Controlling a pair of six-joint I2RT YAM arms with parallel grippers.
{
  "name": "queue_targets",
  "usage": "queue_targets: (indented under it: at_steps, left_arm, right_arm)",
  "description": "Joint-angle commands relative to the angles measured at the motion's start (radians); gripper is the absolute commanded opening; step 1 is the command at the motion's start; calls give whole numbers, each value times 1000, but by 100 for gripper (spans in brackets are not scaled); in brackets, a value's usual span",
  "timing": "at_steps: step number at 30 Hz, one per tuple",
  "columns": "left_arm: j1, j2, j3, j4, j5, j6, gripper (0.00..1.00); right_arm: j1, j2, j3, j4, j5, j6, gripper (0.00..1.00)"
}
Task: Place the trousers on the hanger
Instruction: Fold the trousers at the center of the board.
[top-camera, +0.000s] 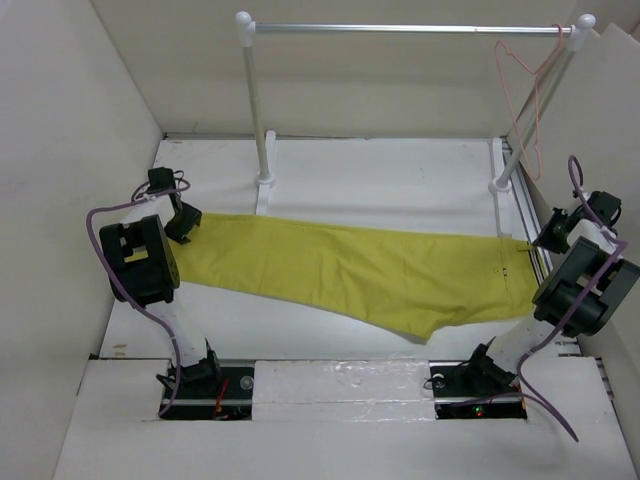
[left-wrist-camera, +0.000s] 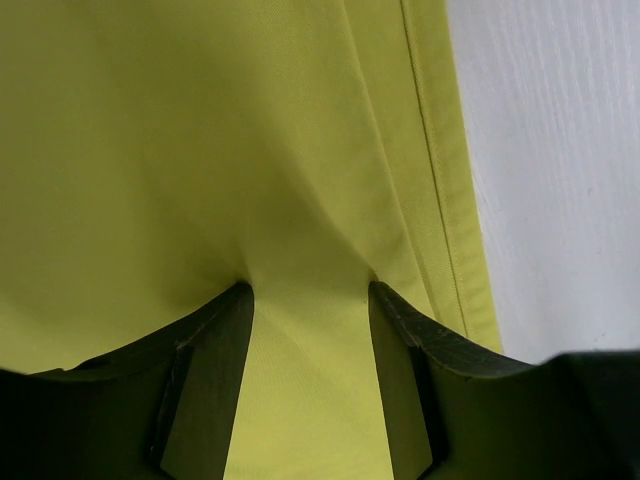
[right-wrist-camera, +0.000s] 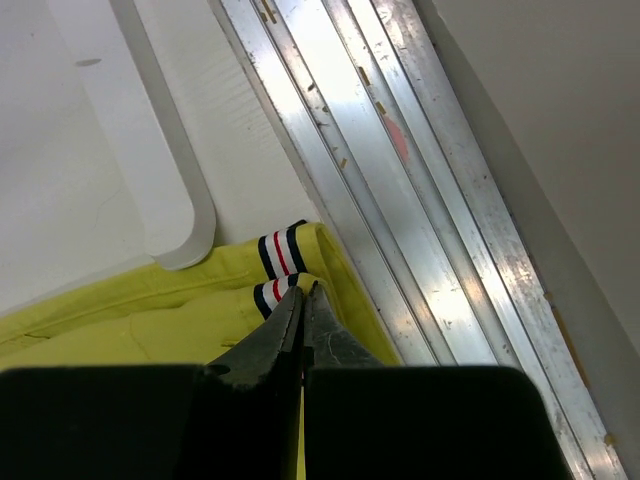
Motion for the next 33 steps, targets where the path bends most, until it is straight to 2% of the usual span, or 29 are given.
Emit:
queue_targets:
  at_steps: [1,7,12,16,17,18,21,24,26,29,31,32,33]
  left_arm:
    - [29,35,-37,-46,-55,15,47]
    - [29,38,-33,-47,-72,15,47]
    - [29,30,-17,-60,-95,16,47]
    - [29,-14,-20,-49,-48,12,47]
    - [29,-43,-16,-46,-40,9,47]
    - [3,-57,-7,-46,-38,7,47]
    - [-48,-126,27,-54,-40,13,50]
    - [-95,-195,58,-43,-31,27,52]
    - [-243,-240,73,-38,-69,47,52]
    - [-431,-286,69,-18,-96,82,49]
    - [-563,-306,49,0,-122,110,45]
    - [-696,-323,36,9,-130,125,43]
    - [-761,-332,15,9,-150,130,37]
  right_arm:
    - [-20,-46,48,27,67,6,0]
    - [-40,-115,-21,117,96,37,0]
    - [-40,-53,3,134,71,65,0]
    - [-29,-14,39,113,64,54,1]
    - [-29,-16,43,107,56,51,8]
    - [-20,-31,49,96,38,48,25]
    - [-20,-101,53,50,-19,58,49]
    - [-9,-204,28,-2,-33,69,55]
    - [3,-380,-97,-23,-31,121,56]
    - [3,-543,-245,-33,25,190,55]
    - [-38,-650,-338,-53,80,227,56]
    - [-59,-746,-412,-65,99,233,55]
    - [-82,-782,-432,-127,120,236,60]
